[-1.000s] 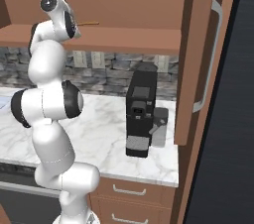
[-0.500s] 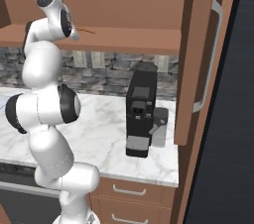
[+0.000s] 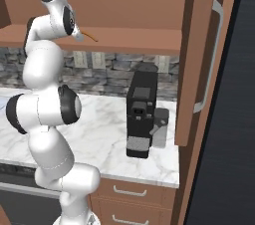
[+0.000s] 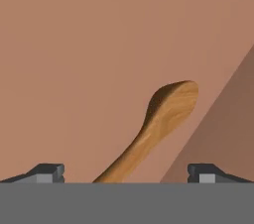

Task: Organize the utensils by type. Pick up the wooden spoons from the counter and place them in the open cabinet. Then pick up the metallic utensils from the counter and place them in the open drawer.

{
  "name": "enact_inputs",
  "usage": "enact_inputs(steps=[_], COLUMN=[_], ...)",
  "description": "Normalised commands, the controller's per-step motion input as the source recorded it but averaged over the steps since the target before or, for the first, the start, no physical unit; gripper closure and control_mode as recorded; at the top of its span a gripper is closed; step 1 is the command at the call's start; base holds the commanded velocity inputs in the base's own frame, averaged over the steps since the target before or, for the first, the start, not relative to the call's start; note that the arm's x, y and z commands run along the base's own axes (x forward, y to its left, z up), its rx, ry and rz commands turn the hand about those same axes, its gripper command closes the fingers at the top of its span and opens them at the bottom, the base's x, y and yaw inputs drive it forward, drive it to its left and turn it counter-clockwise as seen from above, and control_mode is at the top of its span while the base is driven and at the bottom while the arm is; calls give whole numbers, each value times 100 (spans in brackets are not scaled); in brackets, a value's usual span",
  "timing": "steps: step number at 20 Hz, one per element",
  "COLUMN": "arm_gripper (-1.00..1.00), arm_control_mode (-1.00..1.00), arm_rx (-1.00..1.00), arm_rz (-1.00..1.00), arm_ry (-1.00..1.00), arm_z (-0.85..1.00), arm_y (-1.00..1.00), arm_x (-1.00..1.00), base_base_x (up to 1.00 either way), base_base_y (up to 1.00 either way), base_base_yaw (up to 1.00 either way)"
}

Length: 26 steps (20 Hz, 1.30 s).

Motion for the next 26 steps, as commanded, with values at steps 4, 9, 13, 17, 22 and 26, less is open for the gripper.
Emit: enact_inputs(steps=[4,9,13,17,22,26], arm_gripper=[-100,-100,-100,-100,-100,-100], arm_control_mode=[-100,-100,-100,-100,-100,-100], arm_rx=[-2,-3,-2,0,0,1], arm_rz=[0,3,3,0,0,-1], arm_ry=[0,-3,-6,-11,-8,-9], arm_z=[-3,-1,0,-2,-3,-2], arm_y=[-19,-4,5,11,5,1], arm_x=[7,1,-34,-61,-64,-79], base_base_x=[0,0,0,0,0,0], base_base_y=[0,0,0,0,0,0], base_base_yaw=[0,0,0,0,0,0])
